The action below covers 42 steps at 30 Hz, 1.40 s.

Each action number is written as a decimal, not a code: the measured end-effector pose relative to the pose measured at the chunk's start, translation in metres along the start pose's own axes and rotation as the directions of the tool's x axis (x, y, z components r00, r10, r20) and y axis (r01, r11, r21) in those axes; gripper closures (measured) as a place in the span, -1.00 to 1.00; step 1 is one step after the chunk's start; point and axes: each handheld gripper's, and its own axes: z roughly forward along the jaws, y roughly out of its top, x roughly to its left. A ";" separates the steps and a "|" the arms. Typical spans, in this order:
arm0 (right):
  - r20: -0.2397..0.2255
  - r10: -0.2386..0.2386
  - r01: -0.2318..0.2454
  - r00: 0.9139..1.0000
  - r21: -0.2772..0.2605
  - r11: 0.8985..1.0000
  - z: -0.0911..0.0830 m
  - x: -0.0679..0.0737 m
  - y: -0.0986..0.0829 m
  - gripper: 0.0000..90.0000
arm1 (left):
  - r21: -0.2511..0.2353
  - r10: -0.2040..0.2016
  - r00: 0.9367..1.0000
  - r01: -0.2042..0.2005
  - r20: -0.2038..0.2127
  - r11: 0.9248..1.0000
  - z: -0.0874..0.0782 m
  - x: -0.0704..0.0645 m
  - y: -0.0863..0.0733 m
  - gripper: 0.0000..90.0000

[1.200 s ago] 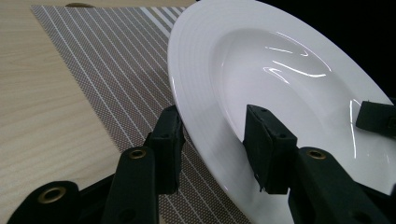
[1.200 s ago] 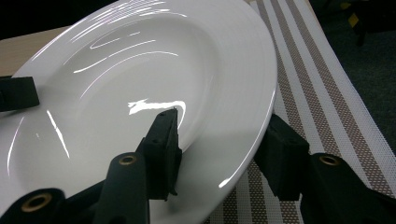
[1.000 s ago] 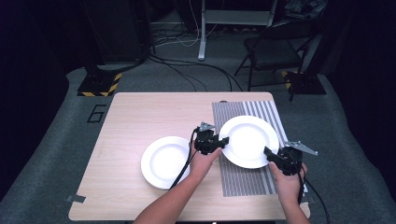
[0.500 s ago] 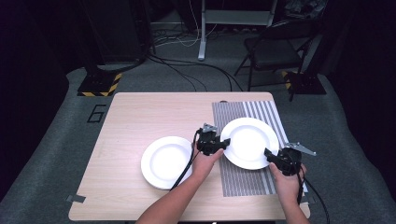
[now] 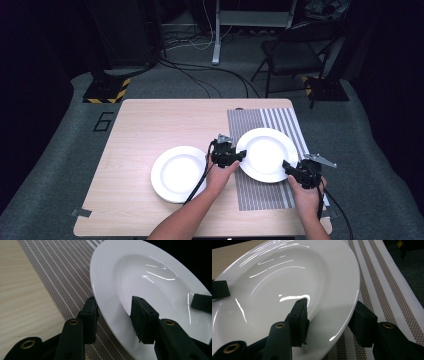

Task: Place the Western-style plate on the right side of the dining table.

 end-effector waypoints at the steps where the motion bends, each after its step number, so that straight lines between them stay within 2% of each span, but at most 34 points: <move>1: 0.004 0.002 -0.002 1.000 0.003 1.000 0.001 -0.001 0.000 0.13 | -0.001 -0.002 1.000 0.002 -0.001 1.000 0.001 0.000 0.000 0.29; 22: 0.035 0.008 -0.008 0.999 0.011 1.000 0.013 -0.013 -0.002 0.13 | 0.021 0.017 1.000 -0.017 -0.017 1.000 0.022 -0.001 -0.001 0.29; 25: 0.043 0.001 -0.002 0.999 0.019 1.000 0.016 -0.015 -0.003 0.13 | 0.035 0.018 1.000 -0.017 -0.025 0.999 0.025 0.000 -0.002 0.29; 33: 0.056 -0.008 0.006 0.998 0.031 0.999 0.021 -0.017 -0.006 0.13 | 0.035 0.020 0.999 -0.018 -0.043 0.999 0.030 0.001 -0.005 0.29; 37: 0.071 -0.015 0.013 0.997 0.039 0.999 0.024 -0.017 -0.007 0.13 | 0.041 0.046 0.997 -0.044 -0.057 0.998 0.031 0.000 -0.005 0.29; 42: 0.078 -0.023 0.020 0.997 0.044 0.999 0.026 -0.017 -0.008 0.13 | 0.046 0.048 0.996 -0.044 -0.079 0.998 0.034 -0.001 -0.006 0.29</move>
